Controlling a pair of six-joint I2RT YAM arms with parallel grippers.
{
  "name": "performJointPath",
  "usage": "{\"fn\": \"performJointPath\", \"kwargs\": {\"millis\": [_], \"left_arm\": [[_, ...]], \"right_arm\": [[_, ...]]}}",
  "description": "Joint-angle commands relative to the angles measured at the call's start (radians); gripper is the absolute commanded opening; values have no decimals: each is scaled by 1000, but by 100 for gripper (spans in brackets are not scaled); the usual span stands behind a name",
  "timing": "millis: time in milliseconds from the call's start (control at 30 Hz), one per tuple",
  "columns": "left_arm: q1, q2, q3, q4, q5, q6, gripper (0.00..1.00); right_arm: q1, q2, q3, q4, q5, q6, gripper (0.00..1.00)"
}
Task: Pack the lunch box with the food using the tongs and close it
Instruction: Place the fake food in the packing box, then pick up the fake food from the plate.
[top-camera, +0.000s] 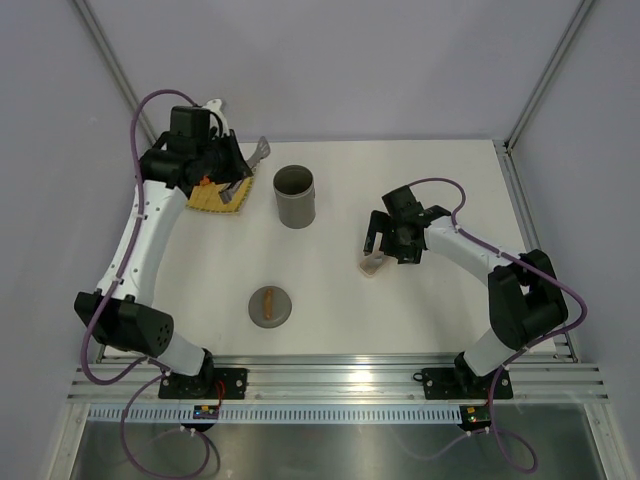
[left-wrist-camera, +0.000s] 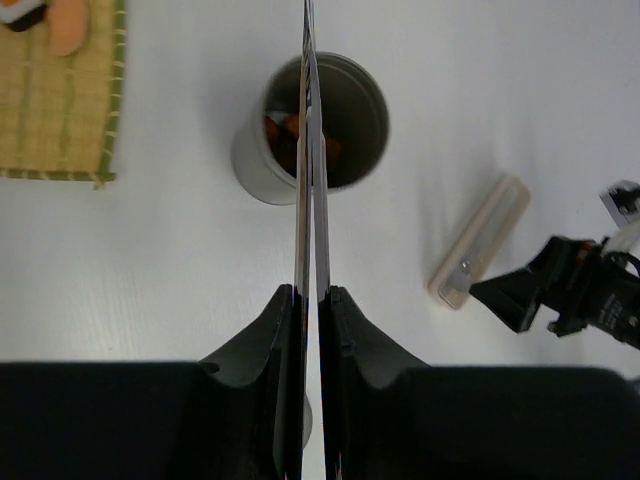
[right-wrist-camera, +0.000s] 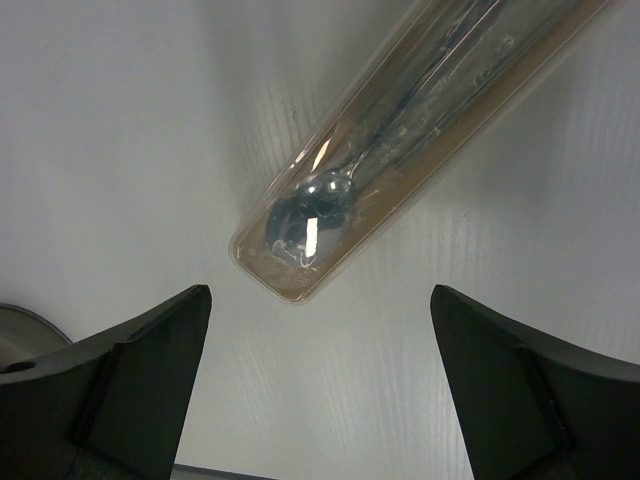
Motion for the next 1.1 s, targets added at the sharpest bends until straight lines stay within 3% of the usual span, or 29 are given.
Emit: {"fn": "performJointPath", "kwargs": {"millis": [0, 167, 300, 567, 867, 1067], "left_arm": [[118, 15, 30, 16, -36, -15, 3], [187, 144, 77, -8, -121, -43, 9], [193, 243, 144, -4, -160, -52, 26], [196, 394, 257, -13, -292, -99, 28], [199, 517, 343, -25, -298, -118, 41], [207, 549, 344, -15, -329, -125, 44]], "right_arm": [[11, 1, 35, 1, 11, -1, 99], [11, 5, 41, -4, 11, -6, 99], [11, 14, 52, -7, 13, -13, 100], [13, 42, 81, -27, 20, -29, 100], [13, 70, 96, -25, 17, -29, 100], [11, 79, 100, -24, 16, -32, 100]]}}
